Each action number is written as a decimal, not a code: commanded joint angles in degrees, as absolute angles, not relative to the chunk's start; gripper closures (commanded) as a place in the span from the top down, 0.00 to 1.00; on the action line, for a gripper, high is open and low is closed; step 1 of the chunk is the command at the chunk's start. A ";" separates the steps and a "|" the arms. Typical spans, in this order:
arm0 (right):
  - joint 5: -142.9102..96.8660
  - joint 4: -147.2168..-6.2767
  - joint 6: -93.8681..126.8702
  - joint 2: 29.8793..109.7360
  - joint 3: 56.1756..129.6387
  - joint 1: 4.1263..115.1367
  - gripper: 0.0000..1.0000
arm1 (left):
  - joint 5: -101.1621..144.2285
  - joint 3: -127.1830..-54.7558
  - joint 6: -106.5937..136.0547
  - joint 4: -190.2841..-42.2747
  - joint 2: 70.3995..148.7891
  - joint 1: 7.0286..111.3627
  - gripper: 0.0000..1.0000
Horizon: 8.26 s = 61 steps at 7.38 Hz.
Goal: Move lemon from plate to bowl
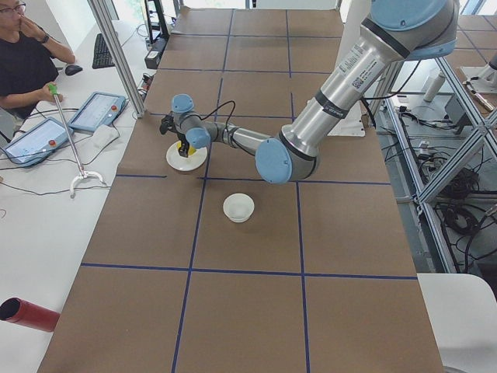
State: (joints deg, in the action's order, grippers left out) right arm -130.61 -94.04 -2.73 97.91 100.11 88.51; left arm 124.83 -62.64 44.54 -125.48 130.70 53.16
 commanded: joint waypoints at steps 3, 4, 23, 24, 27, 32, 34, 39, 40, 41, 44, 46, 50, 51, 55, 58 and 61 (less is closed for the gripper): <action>-130.61 -94.04 -2.72 97.91 100.11 88.51 1.00 | 130.69 -89.36 43.86 -124.89 105.08 56.16 0.00; -130.61 -94.04 -2.72 97.91 100.11 88.51 1.00 | 130.35 -91.82 43.60 -124.89 98.76 56.08 0.00; -130.61 -94.04 -2.72 97.91 100.11 88.51 1.00 | 130.78 -101.94 -8.72 -103.30 76.69 89.85 0.99; -130.61 -94.04 -2.72 97.91 100.11 88.51 1.00 | 130.87 -102.39 -11.05 -92.74 80.12 93.39 0.99; -130.61 -94.04 -2.72 97.91 100.11 88.51 1.00 | 130.78 -103.36 -10.46 -87.98 78.23 93.69 1.00; -130.61 -94.04 -2.72 97.91 100.11 88.51 1.00 | 130.95 -104.50 -6.24 -84.56 77.52 93.60 1.00; -130.61 -94.04 -2.72 97.91 100.11 88.51 1.00 | 131.04 -105.20 -6.33 -81.58 78.48 93.52 1.00; -130.61 -94.04 -2.72 97.91 100.11 88.51 1.00 | 131.04 -106.00 -6.94 -79.10 79.98 93.16 1.00; -130.61 -94.04 -2.72 97.91 100.11 88.51 1.00 | 131.04 -106.08 -6.94 -79.10 79.98 93.08 1.00; -130.61 -94.04 -2.72 97.91 100.11 88.51 1.00 | 131.13 -106.08 -8.77 -79.10 80.24 92.99 1.00; -130.61 -94.04 -2.72 97.91 100.11 88.51 1.00 | 136.93 -105.73 -9.05 -79.10 80.33 92.90 1.00; -130.61 -94.04 -2.72 97.91 100.11 88.51 1.00 | 136.58 -105.47 -8.97 -79.19 80.33 92.90 1.00; -130.61 -94.04 -2.72 97.91 100.11 88.51 1.00 | 134.57 -104.68 -8.79 -79.19 80.42 92.73 1.00; -130.61 -94.04 -2.72 97.91 100.11 88.51 1.00 | 134.56 -104.68 -8.79 -79.19 80.68 92.72 1.00; -130.61 -94.04 -2.72 97.91 100.11 88.51 1.00 | 134.38 -103.54 -8.88 -79.10 83.14 92.90 1.00; -130.61 -94.04 -2.72 97.91 100.11 88.51 1.00 | 134.47 -101.26 -9.05 -79.10 84.72 92.72 1.00; -130.61 -94.04 -2.72 97.91 100.11 88.51 1.00 | 134.21 -101.16 -9.05 -79.01 85.08 92.72 1.00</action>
